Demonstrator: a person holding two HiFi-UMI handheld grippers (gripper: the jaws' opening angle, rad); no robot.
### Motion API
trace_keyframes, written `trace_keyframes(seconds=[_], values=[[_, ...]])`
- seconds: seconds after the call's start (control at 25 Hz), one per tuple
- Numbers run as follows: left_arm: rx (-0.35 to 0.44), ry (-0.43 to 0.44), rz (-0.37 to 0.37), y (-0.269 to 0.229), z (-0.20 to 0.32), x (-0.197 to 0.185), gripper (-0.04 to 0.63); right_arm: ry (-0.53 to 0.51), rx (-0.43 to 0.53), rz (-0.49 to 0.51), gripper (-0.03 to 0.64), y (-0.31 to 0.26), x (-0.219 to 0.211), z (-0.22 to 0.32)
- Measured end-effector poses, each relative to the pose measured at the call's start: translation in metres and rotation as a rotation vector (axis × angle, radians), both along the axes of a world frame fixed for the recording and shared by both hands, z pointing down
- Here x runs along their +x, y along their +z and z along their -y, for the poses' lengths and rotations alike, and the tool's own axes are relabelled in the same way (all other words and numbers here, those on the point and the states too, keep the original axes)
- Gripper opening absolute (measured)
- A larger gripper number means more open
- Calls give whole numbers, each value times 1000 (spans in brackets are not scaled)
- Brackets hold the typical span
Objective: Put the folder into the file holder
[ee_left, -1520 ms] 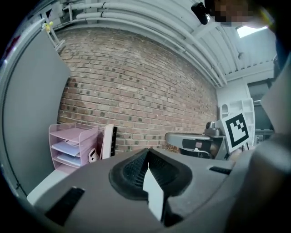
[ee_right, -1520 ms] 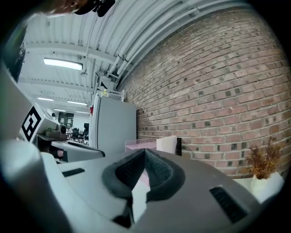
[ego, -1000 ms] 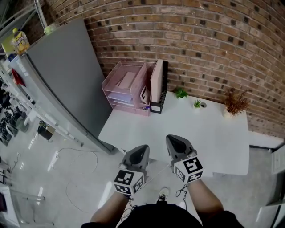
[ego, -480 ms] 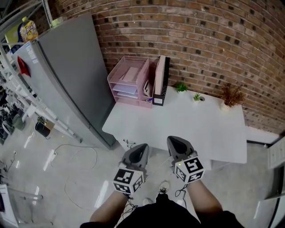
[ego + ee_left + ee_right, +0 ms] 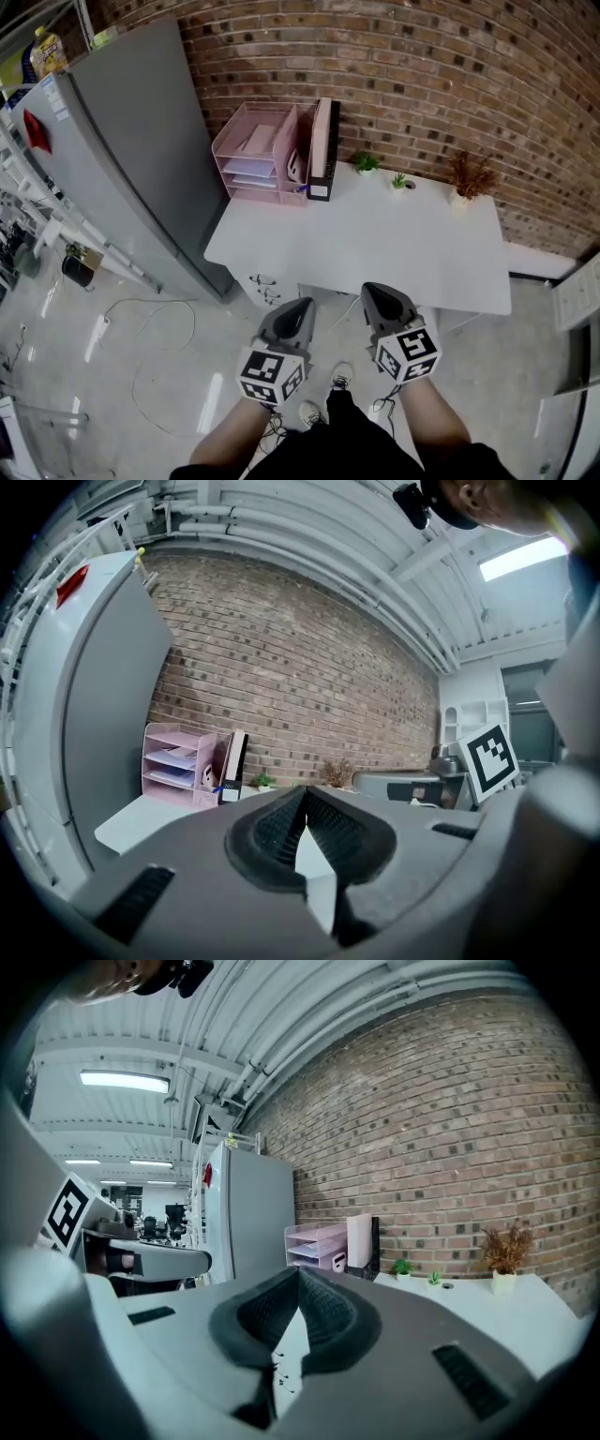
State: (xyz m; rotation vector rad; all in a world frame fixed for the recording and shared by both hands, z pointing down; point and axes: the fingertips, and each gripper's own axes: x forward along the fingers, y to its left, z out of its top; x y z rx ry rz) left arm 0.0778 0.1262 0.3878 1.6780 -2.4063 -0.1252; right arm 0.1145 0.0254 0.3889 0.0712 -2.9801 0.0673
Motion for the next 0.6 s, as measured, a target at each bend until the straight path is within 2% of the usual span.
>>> trace_keyframes(seconds=[0.6], values=[[0, 11, -13, 5, -6, 13, 6, 36, -11, -15, 3, 9, 21, -1]])
